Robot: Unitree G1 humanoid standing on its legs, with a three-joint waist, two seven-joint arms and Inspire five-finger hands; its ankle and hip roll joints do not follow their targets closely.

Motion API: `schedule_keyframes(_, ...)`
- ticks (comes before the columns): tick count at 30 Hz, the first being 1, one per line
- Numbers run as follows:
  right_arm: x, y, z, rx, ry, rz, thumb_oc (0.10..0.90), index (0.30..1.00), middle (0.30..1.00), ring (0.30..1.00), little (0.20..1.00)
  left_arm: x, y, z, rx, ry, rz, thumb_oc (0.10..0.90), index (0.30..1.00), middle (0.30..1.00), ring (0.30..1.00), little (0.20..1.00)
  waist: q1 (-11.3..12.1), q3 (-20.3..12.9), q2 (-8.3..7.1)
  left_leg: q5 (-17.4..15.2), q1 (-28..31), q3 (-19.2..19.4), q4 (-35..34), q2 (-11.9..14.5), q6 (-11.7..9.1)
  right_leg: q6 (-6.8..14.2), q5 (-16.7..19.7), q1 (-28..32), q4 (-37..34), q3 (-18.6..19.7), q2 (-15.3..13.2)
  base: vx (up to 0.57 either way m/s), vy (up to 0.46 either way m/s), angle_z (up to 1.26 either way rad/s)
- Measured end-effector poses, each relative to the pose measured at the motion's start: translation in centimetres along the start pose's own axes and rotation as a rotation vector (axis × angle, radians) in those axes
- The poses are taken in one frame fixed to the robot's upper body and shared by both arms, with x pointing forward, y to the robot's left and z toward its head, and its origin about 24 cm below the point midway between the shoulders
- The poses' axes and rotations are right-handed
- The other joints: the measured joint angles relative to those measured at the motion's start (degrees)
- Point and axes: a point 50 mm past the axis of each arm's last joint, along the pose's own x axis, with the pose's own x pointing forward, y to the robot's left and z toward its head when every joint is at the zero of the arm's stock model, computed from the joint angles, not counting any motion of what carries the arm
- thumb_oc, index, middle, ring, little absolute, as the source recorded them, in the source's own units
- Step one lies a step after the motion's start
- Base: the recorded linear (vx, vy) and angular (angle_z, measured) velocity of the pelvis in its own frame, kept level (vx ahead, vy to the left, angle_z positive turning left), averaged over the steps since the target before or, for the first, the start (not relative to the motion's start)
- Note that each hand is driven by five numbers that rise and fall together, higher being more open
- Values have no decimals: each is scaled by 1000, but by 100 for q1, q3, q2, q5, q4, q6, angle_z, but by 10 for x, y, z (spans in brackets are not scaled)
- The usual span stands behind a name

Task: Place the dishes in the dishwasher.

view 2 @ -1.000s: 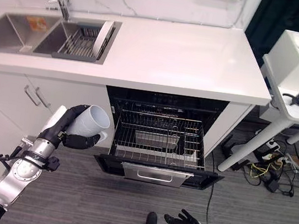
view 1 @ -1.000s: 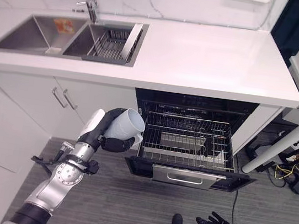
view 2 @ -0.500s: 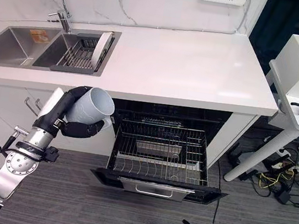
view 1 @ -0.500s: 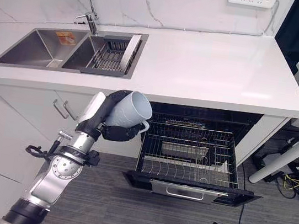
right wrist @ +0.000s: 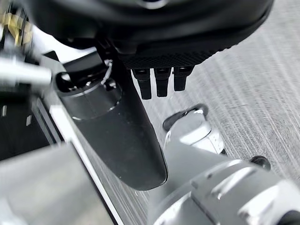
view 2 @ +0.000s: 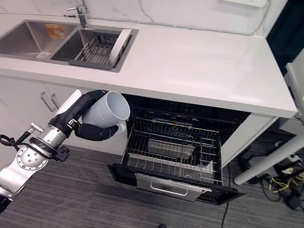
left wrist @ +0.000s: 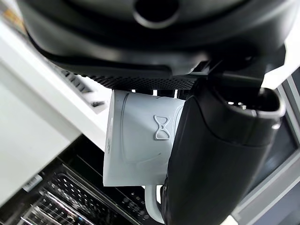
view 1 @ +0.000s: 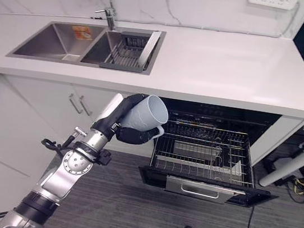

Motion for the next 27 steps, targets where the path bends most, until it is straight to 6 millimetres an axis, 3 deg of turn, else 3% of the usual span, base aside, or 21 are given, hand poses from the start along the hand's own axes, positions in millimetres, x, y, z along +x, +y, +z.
schedule_keyframes(3, -5, -4, 4, 68, -86, -10, 800, 900, 900, 900, 900, 5, -11, -2, -137, 15, 29, 400, 300, 300, 300, 300, -196, -61, -150, -58, 97, 147, 22, -50, 78, 69, 190, 49, -237, 241, 29, -24, 20, -33)
schedule_keyframes(7, -8, 11, 33, 113, -269, 47, 800, 900, 900, 900, 900, 4, -24, -15, -205, 83, -1, 400, 300, 300, 300, 300, -532, -133, -280, -212, 165, 527, 77, -17, 37, 145, 357, 73, -639, 470, 58, -21, 22, -51)
schedule_keyframes(10, -11, 17, 44, 156, -344, 61, 800, 900, 900, 900, 900, 3, -29, -20, -212, 106, -14, 400, 300, 300, 300, 300, -636, -142, -275, -243, 182, 773, 46, 89, 83, 196, 358, 91, -811, 473, 91, -21, 25, -47)
schedule_keyframes(12, -16, 21, 50, 203, -408, 60, 800, 900, 900, 900, 900, 3, -35, -22, -235, 117, 9, 400, 300, 300, 300, 300, -677, -172, -381, -276, 231, 915, 90, 27, 39, 271, 411, -30, -841, 642, 88, -3, 28, -50)
schedule_keyframes(14, -22, 22, 61, 248, -486, 60, 800, 900, 900, 900, 900, 3, -33, -24, -230, 126, 35, 400, 300, 300, 300, 300, -781, -169, -391, -369, 249, 958, 183, 22, 69, 259, 511, -37, -911, 817, 121, 3, 48, -52)
schedule_keyframes(16, -43, 29, 86, 335, -661, 82, 800, 900, 900, 900, 900, 3, -31, -27, -235, 141, 111, 400, 300, 300, 300, 300, -1014, -172, -385, -514, 276, 1041, 332, -21, 116, 242, 526, -68, -972, 1053, 176, 14, 51, -80)
schedule_keyframes(17, -67, 38, 112, 350, -850, 150, 800, 900, 900, 900, 900, 4, -30, -27, -249, 143, 177, 400, 300, 300, 300, 300, -1223, -177, -404, -615, 340, 1316, 351, 54, 194, 261, 513, -81, -1034, 1148, 173, 22, 53, -108)
schedule_keyframes(18, -80, 43, 124, 376, -932, 188, 800, 900, 900, 900, 900, 3, -32, -31, -234, 145, 225, 400, 300, 300, 300, 300, -1343, -206, -488, -693, 419, 1490, 453, 42, 191, 258, 521, -151, -978, 1216, 157, 23, 57, -108)
schedule_keyframes(19, -96, 48, 134, 392, -997, 236, 800, 900, 900, 900, 900, 2, -36, -38, -214, 175, 273, 400, 300, 300, 300, 300, -1502, -223, -521, -810, 442, 1521, 703, 21, 220, 276, 753, -159, -969, 1347, 167, 28, 85, -136)
schedule_keyframes(20, -135, 63, 155, 385, -1146, 400, 800, 900, 900, 900, 900, -3, -39, -45, -182, 213, 338, 400, 300, 300, 300, 300, -1547, -225, -511, -1012, 465, 1352, 872, 4, 274, 293, 897, -260, -1020, 1523, 205, 20, 73, -128)
schedule_keyframes(22, -162, 69, 169, 324, -1260, 540, 800, 900, 900, 900, 900, -2, -42, -42, -119, 192, 337, 400, 300, 300, 300, 300, -1609, -224, -523, -1076, 461, 1411, 856, 27, 296, 349, 857, -267, -1079, 1527, 216, 15, 50, -80)
schedule_keyframes(23, -171, 71, 174, 271, -1302, 602, 800, 900, 900, 900, 900, -2, -43, -40, -96, 181, 337, 400, 300, 300, 300, 300, -1695, -225, -526, -1067, 459, 1424, 830, 42, 309, 442, 762, -274, -1055, 1524, 218, 13, 21, -15)
schedule_keyframes(27, -175, 82, 176, 121, -1293, 759, 800, 900, 900, 900, 900, -2, -50, -36, -46, 160, 359, 400, 300, 300, 300, 300, -1649, -262, -564, -1046, 567, 1450, 746, 38, 292, 405, 556, -356, -659, 1517, 213, 7, 4, 3)
